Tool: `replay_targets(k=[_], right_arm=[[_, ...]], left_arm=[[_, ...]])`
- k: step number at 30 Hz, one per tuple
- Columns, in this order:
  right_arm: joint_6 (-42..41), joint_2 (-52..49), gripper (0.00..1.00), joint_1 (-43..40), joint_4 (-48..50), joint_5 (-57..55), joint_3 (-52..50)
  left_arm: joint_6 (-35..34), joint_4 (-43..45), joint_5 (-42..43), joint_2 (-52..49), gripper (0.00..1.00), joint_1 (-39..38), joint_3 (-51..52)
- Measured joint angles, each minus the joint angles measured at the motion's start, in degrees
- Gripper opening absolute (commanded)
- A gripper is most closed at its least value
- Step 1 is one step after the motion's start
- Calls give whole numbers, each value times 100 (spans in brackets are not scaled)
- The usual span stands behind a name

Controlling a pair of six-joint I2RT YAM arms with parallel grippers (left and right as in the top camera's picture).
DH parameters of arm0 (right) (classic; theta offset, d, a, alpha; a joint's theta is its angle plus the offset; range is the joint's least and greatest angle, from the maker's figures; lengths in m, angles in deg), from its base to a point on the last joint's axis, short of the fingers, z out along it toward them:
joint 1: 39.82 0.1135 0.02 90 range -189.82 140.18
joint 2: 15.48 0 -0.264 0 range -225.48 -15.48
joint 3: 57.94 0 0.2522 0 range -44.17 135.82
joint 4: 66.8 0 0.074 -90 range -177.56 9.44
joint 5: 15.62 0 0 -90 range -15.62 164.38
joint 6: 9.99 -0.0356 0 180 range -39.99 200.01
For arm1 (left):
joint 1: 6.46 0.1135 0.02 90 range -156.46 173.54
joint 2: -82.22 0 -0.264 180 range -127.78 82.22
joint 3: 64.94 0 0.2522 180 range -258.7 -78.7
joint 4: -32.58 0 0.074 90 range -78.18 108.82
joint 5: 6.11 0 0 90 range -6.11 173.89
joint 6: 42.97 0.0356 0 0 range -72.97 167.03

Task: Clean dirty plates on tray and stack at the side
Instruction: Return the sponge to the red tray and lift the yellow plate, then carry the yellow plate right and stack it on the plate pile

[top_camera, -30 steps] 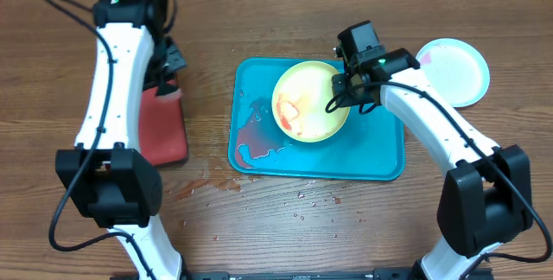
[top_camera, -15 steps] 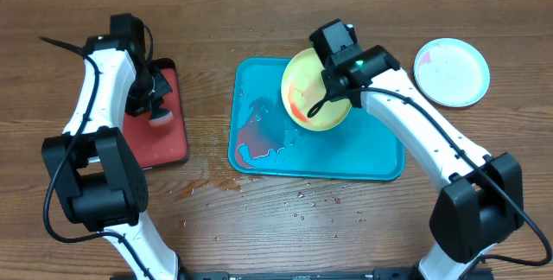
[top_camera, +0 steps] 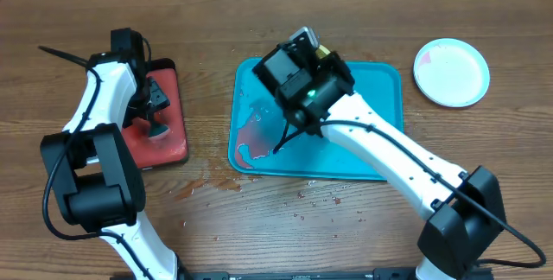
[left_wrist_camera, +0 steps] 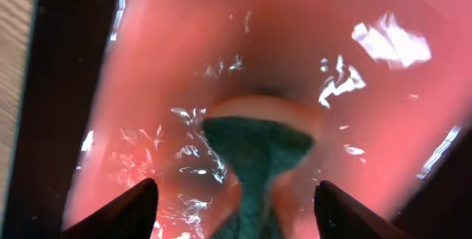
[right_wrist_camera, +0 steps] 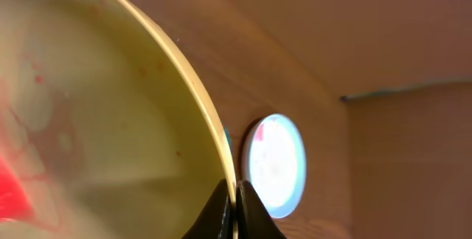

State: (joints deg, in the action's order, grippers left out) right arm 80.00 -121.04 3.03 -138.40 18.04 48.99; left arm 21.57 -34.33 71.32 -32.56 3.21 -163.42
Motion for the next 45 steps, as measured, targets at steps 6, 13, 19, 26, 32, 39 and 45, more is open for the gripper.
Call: replay_targets(k=[6, 13, 19, 26, 32, 39, 45], right_arm=[[247, 0, 4, 238, 17, -570, 0], [614, 0, 4, 402, 251, -1255, 0], [750, 0, 4, 494, 304, -1639, 4], [601, 0, 4, 251, 212, 304, 4], [243, 4, 4, -501, 15, 1097, 2], [-210, 365, 4, -1659, 398, 1954, 7], [-363, 669, 4, -3928, 603, 3869, 94]], left_arm=[[17, -833, 44, 0, 72, 17, -769], [31, -1268, 518, 70, 100, 20, -2157], [37, -1314, 684, 149, 100, 20, -2258], [37, -1311, 728, 149, 100, 20, -2258], [37, -1311, 748, 149, 100, 20, -2258], [37, -1314, 752, 149, 100, 20, -2258], [37, -1314, 769, 149, 100, 20, -2258]])
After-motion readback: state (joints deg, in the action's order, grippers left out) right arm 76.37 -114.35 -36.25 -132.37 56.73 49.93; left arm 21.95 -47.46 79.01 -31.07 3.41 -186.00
